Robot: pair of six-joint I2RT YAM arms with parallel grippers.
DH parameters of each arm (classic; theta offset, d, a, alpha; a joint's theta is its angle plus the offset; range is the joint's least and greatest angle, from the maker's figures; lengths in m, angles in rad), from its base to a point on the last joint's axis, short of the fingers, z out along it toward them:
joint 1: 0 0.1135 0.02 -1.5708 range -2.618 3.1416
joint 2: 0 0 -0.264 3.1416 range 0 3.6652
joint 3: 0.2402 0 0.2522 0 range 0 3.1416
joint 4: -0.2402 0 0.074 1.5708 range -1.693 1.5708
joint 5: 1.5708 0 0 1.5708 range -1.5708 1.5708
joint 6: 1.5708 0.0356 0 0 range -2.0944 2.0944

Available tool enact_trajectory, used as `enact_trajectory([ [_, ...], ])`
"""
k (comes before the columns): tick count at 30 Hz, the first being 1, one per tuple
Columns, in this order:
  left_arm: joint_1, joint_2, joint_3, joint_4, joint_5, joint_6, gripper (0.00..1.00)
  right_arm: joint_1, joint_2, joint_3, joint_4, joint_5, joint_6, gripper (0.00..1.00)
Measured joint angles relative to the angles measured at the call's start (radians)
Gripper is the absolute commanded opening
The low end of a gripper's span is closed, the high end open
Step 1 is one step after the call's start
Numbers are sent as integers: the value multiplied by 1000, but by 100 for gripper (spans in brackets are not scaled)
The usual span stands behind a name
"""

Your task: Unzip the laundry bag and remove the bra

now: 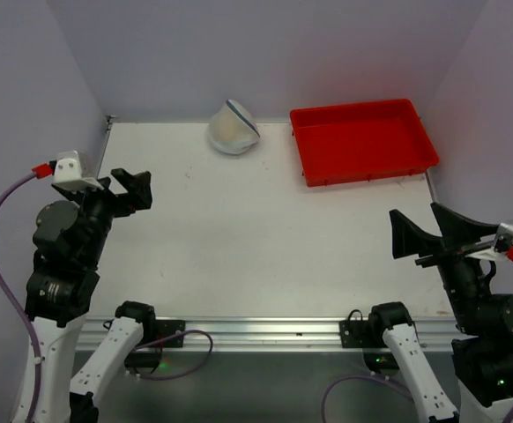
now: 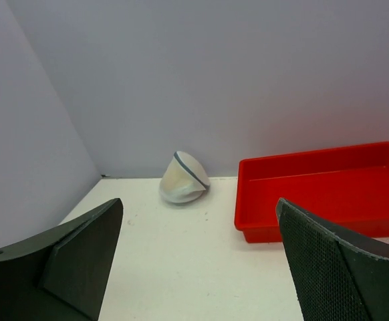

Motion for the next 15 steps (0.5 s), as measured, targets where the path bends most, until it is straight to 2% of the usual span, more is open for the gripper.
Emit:
enact_trajectory([
  [6, 0, 171, -60, 56, 91, -76, 100, 4, 13, -86, 24, -43, 29, 99],
  [15, -23, 671, 5, 235, 170, -213, 100, 4, 129, -221, 34, -149, 101, 99],
])
